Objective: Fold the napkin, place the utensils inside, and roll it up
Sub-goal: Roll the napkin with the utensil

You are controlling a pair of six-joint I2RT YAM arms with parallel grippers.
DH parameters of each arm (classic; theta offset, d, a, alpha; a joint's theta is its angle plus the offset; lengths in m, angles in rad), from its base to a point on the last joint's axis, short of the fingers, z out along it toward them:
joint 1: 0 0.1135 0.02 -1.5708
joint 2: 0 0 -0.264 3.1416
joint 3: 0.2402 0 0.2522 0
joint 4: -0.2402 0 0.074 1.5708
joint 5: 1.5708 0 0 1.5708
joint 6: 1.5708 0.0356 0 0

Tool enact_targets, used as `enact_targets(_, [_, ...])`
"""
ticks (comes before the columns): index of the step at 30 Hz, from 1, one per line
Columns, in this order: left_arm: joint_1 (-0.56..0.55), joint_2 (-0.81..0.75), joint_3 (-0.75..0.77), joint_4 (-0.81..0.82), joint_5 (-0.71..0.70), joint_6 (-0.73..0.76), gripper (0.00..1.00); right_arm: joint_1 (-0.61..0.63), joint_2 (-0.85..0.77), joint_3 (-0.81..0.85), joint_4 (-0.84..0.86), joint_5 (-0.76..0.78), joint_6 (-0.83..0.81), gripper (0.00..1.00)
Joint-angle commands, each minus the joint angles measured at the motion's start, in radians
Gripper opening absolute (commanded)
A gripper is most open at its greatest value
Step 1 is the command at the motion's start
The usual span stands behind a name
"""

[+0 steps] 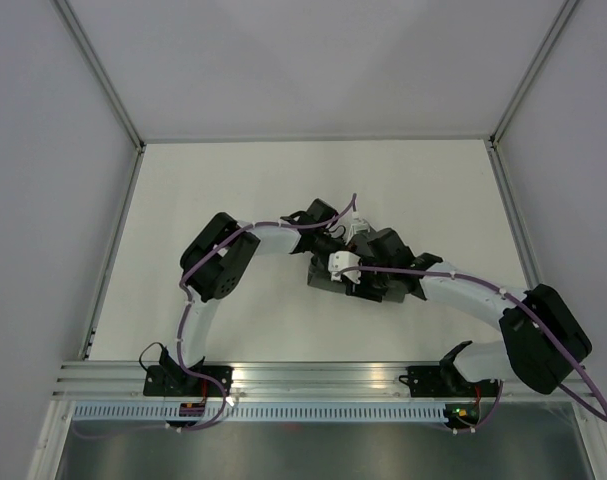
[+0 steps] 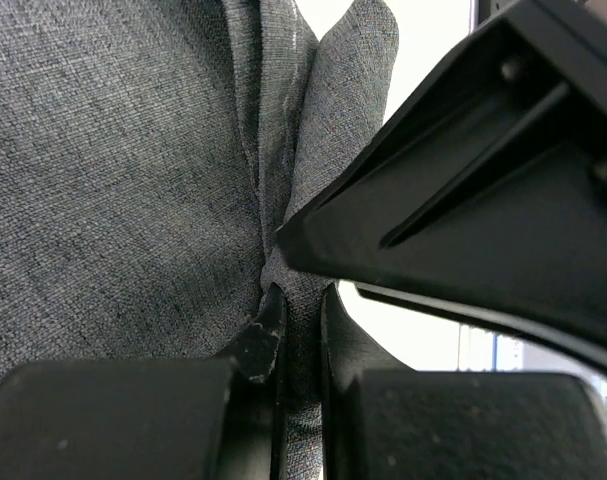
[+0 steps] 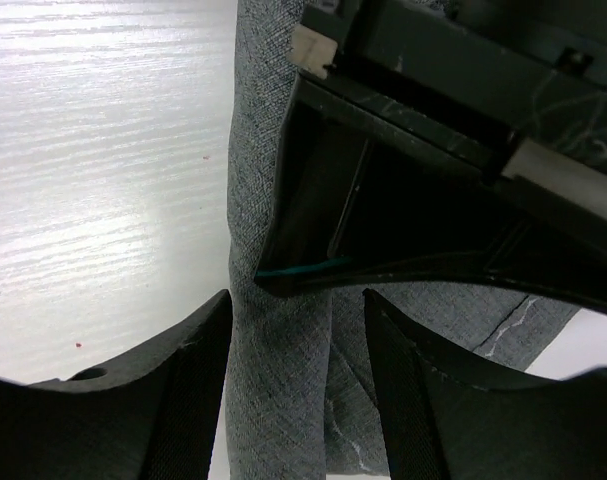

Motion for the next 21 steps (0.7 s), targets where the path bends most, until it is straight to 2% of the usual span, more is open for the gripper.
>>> enact_targets(1, [-0.008, 0.09, -0.025, -0.148, -0.057, -0.028, 0.02, 0.026, 0.028, -0.013, 0.057, 0.059, 0.01, 0.61])
enact_targets(10, [-0.004, 0.103, -0.01, -0.15, -0.054, -0.053, 0.05, 0.034, 0.077, -0.043, 0.06, 0.053, -0.005, 0.54])
enact_targets(13, [-0.002, 0.09, -0.008, -0.148, -0.053, -0.056, 0.13, 0.034, 0.09, -0.04, 0.053, 0.051, -0.005, 0.44])
enact_targets(14, [-0.002, 0.084, -0.01, -0.145, -0.054, -0.059, 0.2, 0.036, 0.094, -0.035, 0.05, 0.048, -0.004, 0.4])
enact_targets(15, [-0.001, 0.067, -0.01, -0.139, -0.057, -0.062, 0.24, 0.034, 0.097, -0.03, 0.042, 0.047, -0.002, 0.33])
enact_targets(18, [0.001, 0.015, -0.018, -0.124, -0.06, -0.077, 0.38, 0.034, 0.111, -0.011, 0.011, 0.024, -0.004, 0.23])
enact_targets(21, [0.007, -0.037, -0.022, -0.099, -0.06, -0.097, 0.45, 0.033, 0.125, 0.011, -0.025, -0.005, -0.007, 0.18])
